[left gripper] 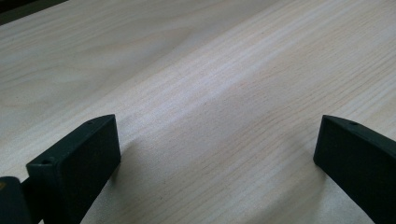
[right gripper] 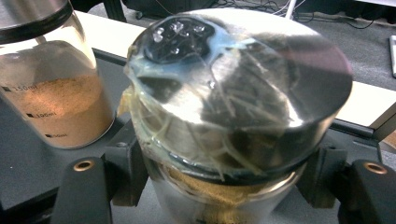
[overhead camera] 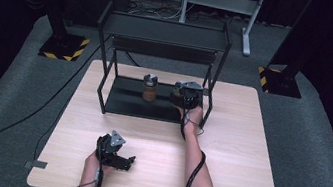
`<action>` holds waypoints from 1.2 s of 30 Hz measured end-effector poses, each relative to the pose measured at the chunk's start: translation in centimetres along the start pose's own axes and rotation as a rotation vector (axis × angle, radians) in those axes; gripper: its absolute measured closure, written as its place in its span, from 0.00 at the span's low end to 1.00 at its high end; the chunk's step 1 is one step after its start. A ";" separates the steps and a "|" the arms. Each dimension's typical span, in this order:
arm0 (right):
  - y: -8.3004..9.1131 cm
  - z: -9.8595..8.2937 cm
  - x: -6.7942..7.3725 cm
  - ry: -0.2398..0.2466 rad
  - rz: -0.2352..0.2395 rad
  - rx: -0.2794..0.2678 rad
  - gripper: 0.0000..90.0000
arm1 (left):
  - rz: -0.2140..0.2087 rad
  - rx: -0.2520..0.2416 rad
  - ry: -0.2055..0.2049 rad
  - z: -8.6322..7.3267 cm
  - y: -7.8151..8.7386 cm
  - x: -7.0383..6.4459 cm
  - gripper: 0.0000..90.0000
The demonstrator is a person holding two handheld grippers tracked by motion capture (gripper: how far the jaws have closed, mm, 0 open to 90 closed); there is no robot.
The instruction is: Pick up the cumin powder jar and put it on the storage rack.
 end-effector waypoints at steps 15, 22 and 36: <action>3.2 0.9 0.2 0.027 0.083 0.067 0.00 | -0.004 -0.002 -0.003 0.0 0.0 0.0 0.00; 6.4 0.1 1.7 0.075 0.123 0.094 0.00 | -0.003 -0.003 -0.006 -0.1 0.0 -0.1 0.00; 14.6 -6.6 3.6 0.126 0.133 0.096 0.00 | -0.005 0.000 -0.005 0.0 0.0 0.0 0.00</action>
Point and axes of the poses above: each handheld gripper's, and its own axes: y roughly backward along the jaws, z roughly out of its top, x roughly to its left, the point moved 3 cm from there along -y, roughly forward along the jaws, and after that the axes turned 13 degrees about y, right-handed, at the moved point
